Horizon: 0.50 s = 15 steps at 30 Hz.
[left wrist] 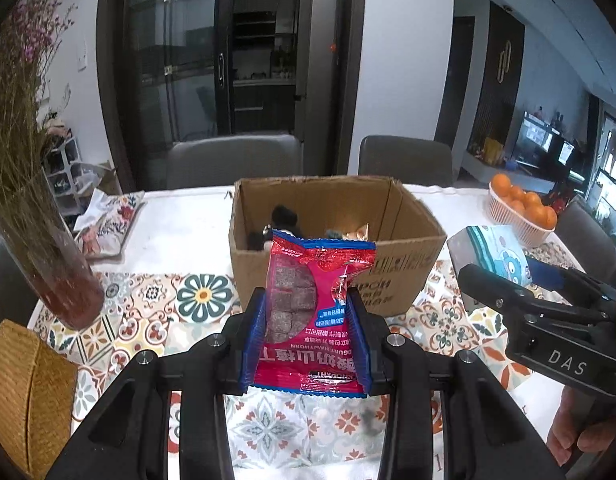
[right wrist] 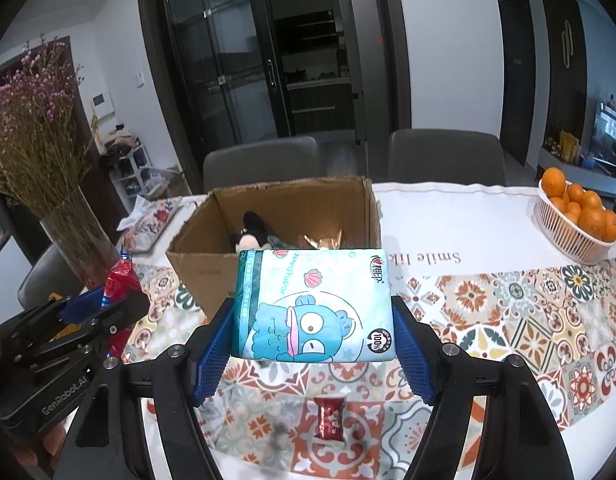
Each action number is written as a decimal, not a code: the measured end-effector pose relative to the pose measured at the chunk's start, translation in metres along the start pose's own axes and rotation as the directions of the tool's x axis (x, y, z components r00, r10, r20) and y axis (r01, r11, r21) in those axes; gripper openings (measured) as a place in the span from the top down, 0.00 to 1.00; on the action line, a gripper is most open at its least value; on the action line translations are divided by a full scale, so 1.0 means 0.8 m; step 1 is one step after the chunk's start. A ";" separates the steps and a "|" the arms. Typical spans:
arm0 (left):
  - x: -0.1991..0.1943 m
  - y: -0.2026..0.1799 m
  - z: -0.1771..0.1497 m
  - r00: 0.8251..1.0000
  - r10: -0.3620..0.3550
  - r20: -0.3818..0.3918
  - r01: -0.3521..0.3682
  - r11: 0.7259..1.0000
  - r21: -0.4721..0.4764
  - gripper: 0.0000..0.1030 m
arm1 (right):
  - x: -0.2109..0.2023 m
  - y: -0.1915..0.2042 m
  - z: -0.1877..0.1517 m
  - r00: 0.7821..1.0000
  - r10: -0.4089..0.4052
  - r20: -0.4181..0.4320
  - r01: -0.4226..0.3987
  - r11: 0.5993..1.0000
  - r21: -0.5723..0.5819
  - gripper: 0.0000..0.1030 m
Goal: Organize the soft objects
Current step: 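Lift snack bag and tissue pack and carry both over the box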
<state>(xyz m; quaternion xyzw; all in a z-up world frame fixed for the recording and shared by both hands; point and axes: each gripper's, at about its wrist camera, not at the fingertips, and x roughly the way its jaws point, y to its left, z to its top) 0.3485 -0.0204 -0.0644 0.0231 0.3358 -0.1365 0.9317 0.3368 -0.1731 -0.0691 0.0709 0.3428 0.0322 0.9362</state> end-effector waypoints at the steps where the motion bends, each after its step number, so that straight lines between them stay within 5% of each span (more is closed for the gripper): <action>1: 0.000 0.000 0.003 1.000 0.002 0.004 -0.002 1.000 0.002 0.63 | -0.002 0.000 0.002 1.000 0.001 0.007 -0.001 1.000 0.000 0.28; 15: -0.009 -0.005 0.043 0.997 0.003 0.084 -0.006 0.999 0.033 0.63 | -0.014 0.002 0.035 0.996 0.009 0.087 -0.008 1.000 -0.005 0.28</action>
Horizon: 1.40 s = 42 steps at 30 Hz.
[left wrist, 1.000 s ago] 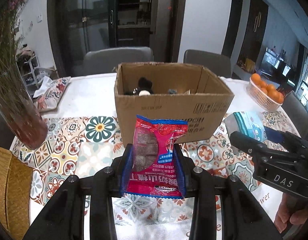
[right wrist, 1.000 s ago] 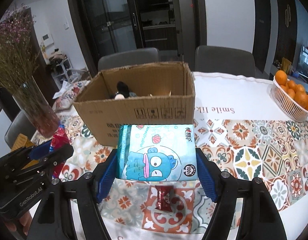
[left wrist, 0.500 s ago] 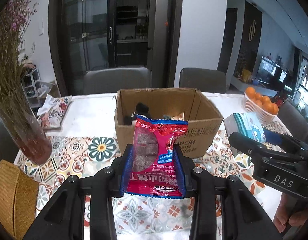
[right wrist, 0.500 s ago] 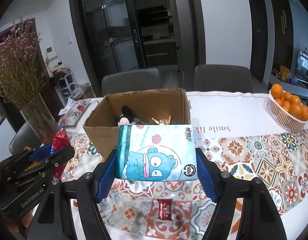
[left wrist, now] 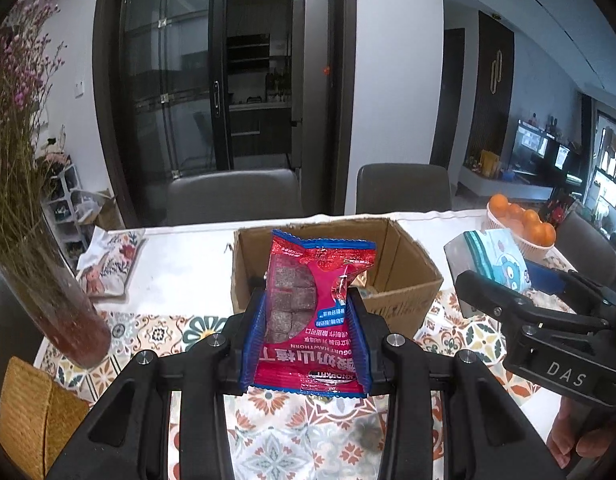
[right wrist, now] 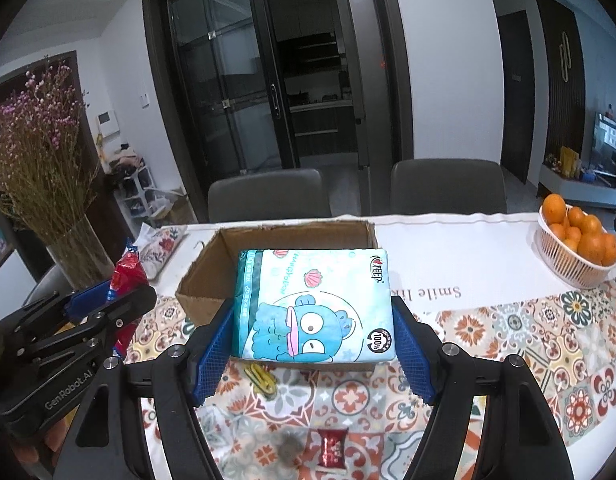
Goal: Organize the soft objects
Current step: 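Lift snack bag and tissue pack and carry both over the box, then open both tools to drop the bag and tissue pack into the box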
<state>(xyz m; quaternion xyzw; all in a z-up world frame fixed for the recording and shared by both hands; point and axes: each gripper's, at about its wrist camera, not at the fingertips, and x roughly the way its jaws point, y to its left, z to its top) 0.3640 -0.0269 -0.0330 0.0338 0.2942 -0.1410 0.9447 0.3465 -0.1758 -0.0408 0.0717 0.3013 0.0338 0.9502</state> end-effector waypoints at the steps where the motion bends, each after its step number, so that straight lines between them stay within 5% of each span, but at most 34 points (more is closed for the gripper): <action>1: 0.000 0.000 0.002 1.000 0.001 0.004 -0.001 1.000 0.000 0.63 | -0.001 0.000 0.003 1.000 0.002 0.006 -0.002 1.000 -0.001 0.28; 24: 0.031 0.008 0.063 0.999 0.011 0.051 -0.012 1.000 0.006 0.63 | 0.019 0.009 0.071 0.996 -0.009 0.084 0.014 0.998 -0.055 0.28; 42: 0.126 0.021 0.084 0.992 0.002 -0.123 0.000 1.000 0.010 0.63 | 0.106 0.005 0.101 0.998 -0.029 -0.056 0.026 0.998 -0.059 0.28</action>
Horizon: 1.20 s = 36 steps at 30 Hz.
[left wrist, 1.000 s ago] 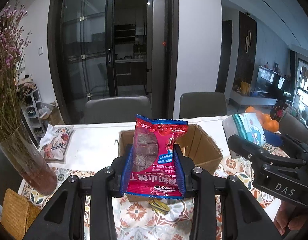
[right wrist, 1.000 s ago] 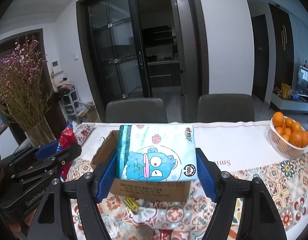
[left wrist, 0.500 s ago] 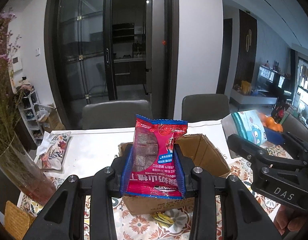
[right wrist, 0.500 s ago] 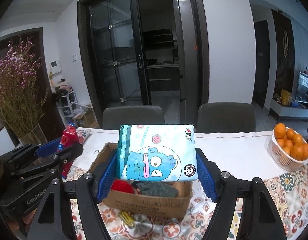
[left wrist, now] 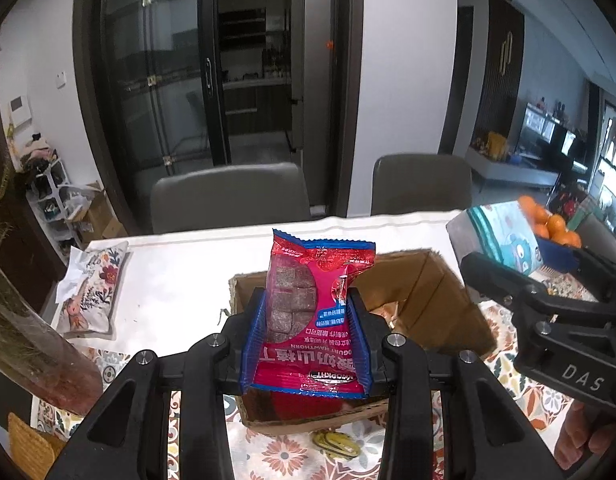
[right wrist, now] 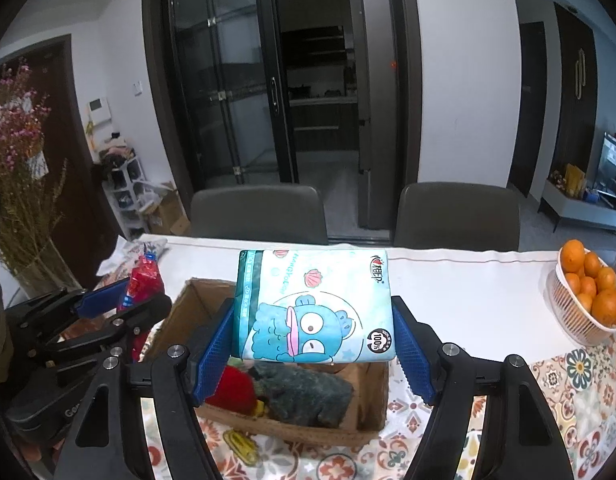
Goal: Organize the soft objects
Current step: 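Open both tools to drop the bag and tissue pack into the box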
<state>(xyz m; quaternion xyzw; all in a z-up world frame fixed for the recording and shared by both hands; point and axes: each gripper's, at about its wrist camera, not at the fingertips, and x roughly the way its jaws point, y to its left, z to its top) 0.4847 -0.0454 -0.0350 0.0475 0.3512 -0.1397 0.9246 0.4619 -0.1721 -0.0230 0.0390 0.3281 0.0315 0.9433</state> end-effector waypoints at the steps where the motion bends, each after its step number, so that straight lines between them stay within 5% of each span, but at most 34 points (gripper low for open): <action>1: 0.006 0.000 0.000 1.000 0.002 -0.011 -0.002 1.000 0.000 0.63 | 0.003 0.001 0.000 1.000 -0.001 -0.009 0.001 1.000 0.000 0.28; 8: 0.035 0.000 -0.002 0.996 0.009 -0.086 -0.009 1.000 0.006 0.60 | 0.041 -0.002 0.003 0.995 0.018 -0.102 -0.016 1.000 0.013 0.26; 10: 0.038 0.000 -0.003 0.995 0.003 -0.101 -0.003 1.000 0.001 0.42 | 0.050 -0.005 -0.001 0.991 0.032 -0.131 -0.028 0.999 0.032 0.19; 16: 0.030 -0.002 -0.006 0.996 0.029 -0.084 -0.028 0.999 0.015 0.40 | 0.060 -0.019 -0.009 0.986 0.048 -0.161 -0.032 0.994 0.102 0.16; 36: -0.079 -0.008 -0.043 0.994 0.088 0.068 -0.088 0.996 -0.004 0.37 | -0.052 -0.011 -0.039 0.998 -0.060 0.003 0.059 0.995 0.075 0.16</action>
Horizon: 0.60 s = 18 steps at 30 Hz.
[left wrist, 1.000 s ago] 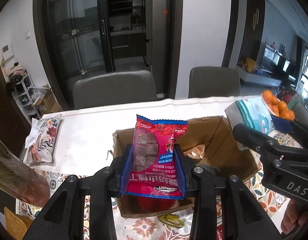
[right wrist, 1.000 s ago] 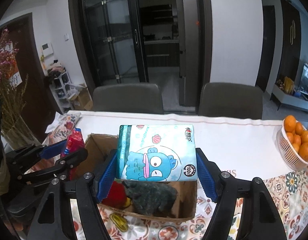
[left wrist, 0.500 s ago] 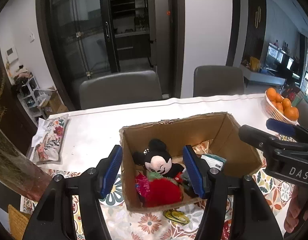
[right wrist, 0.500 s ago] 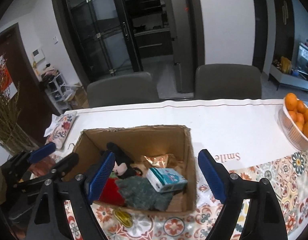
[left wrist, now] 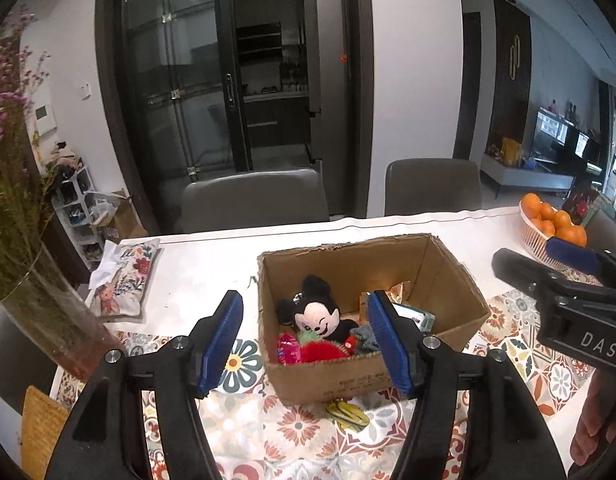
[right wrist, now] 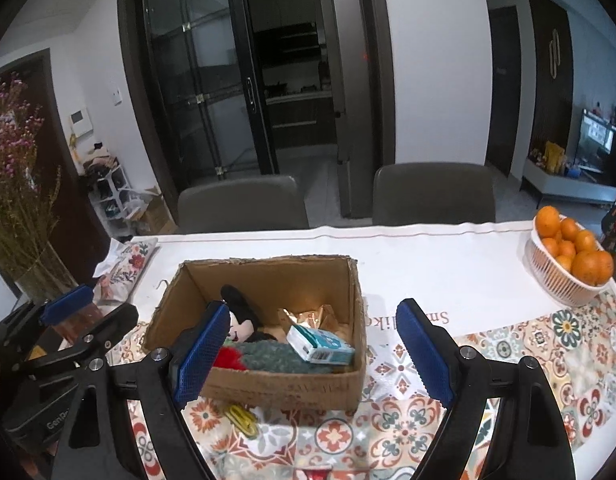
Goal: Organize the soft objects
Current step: 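Open both tools to drop the bag and tissue pack into the box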
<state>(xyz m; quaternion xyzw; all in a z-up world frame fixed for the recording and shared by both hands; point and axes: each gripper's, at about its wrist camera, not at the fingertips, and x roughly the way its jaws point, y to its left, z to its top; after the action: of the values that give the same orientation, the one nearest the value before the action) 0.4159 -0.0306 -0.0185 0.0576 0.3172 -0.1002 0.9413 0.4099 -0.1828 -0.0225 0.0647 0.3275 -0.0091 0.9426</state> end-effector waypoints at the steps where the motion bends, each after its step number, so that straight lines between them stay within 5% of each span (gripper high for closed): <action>1: -0.006 0.001 -0.003 1.000 0.004 0.004 -0.004 1.000 -0.006 0.37 | -0.007 0.002 -0.003 1.000 -0.009 0.010 0.009 1.000 -0.006 0.16; 18: -0.027 0.018 -0.066 0.997 0.024 -0.071 -0.030 0.996 -0.089 0.35 | -0.041 0.011 -0.065 0.999 -0.019 -0.039 0.020 1.000 0.016 0.16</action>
<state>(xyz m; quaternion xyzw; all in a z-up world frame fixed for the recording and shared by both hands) 0.3713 -0.0044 -0.0465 0.0226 0.3531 -0.0709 0.9326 0.3529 -0.1682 -0.0418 0.0694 0.3463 -0.0196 0.9353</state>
